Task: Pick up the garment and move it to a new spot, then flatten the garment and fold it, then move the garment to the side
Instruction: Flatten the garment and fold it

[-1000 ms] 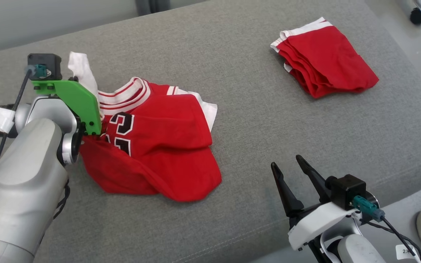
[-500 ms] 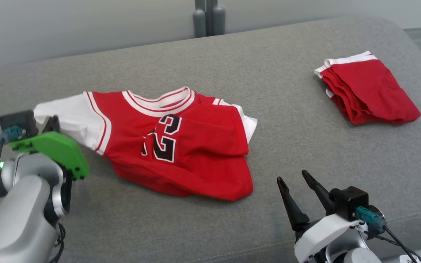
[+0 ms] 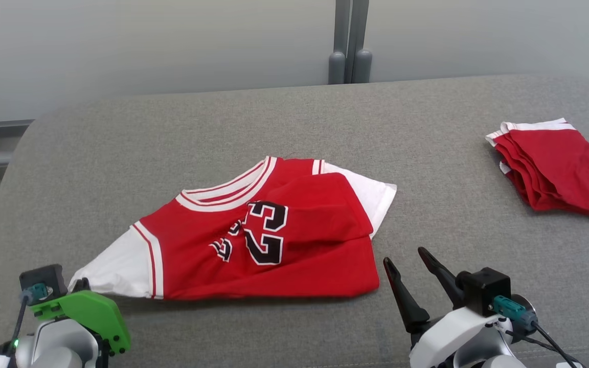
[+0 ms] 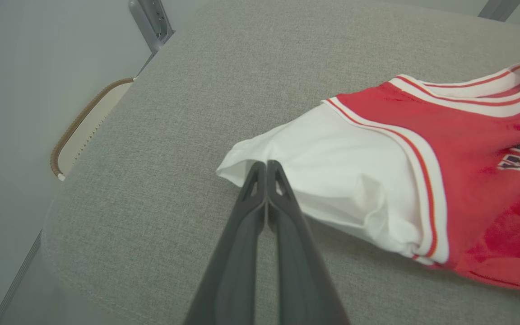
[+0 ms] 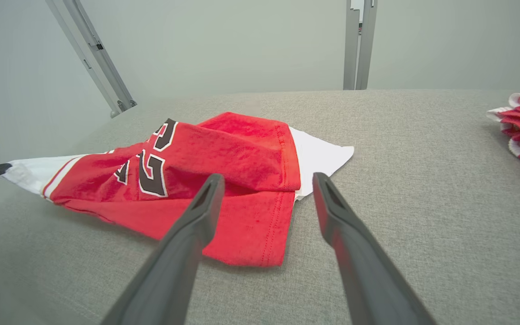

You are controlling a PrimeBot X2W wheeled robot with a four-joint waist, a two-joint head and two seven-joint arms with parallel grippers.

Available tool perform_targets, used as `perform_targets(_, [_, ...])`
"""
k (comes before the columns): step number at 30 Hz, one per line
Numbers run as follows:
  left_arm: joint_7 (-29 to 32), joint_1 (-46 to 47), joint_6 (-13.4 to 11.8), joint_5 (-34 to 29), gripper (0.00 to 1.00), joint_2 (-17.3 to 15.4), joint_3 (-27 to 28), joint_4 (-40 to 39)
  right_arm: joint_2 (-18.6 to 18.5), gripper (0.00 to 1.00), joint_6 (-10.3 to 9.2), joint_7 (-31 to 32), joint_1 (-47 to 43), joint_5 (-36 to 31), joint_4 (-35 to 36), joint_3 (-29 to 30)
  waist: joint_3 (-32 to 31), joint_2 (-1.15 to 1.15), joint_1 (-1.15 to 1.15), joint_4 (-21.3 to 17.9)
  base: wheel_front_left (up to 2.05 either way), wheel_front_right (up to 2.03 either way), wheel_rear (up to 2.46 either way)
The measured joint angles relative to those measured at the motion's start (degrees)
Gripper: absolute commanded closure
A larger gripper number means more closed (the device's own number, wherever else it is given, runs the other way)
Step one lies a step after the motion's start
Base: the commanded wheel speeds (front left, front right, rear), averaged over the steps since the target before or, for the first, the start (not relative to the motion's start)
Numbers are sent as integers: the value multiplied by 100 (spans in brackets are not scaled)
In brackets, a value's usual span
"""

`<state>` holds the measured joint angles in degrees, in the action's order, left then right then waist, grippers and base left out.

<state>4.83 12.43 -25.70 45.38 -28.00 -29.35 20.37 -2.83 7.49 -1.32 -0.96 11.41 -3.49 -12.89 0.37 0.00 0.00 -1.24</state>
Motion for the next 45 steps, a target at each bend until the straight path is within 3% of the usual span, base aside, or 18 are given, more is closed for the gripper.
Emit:
perform_targets(1, [-37,-44,-3,34,0,37,10,38,0,0,0,7,-4,-2,4,-5,-18,0,0,11,0,0,0])
perform_targets(10, [-644,-254,12,125,0,356,135,338,-1,0,0,70,-57,-53,40,138,-36,0,0,-33,0,0,0])
perform_targets(17, [-1716,-352,174,68,0,565,383,196,-1,0,0,73,-82,-53,48,290,-78,0,0,38,0,0,0])
perform_targets(21, [-1961,-434,377,-4,0,766,773,-209,-2,0,0,47,-106,-51,46,363,-120,0,0,127,0,0,0])
perform_targets(25, [-1982,-661,742,-431,0,1241,1631,-1012,-1,0,0,14,-122,-41,23,411,-164,0,0,237,0,0,0])
perform_targets(26, [-1982,-661,742,-431,0,1241,1631,-1012,-1,0,0,14,-122,-41,23,411,-164,0,0,237,0,0,0])
perform_targets(29, [-1986,-997,1173,-846,0,1714,2120,-1452,-1,0,0,-5,-135,0,9,421,-202,0,0,314,0,0,0])
perform_targets(34, [-1986,-1429,1846,-1415,0,2160,2408,-1624,-1,0,0,-27,-137,4,-33,413,-274,0,0,426,0,0,0])
perform_targets(40, [-1986,-1823,2499,-1891,0,2306,2460,-1660,-2,0,0,-54,-138,9,-88,425,-354,0,0,549,0,0,0])
perform_targets(45, [-1986,-2118,2844,-2258,0,2321,2292,-1649,2,0,0,112,-82,-140,-270,449,-396,0,0,660,0,0,0])
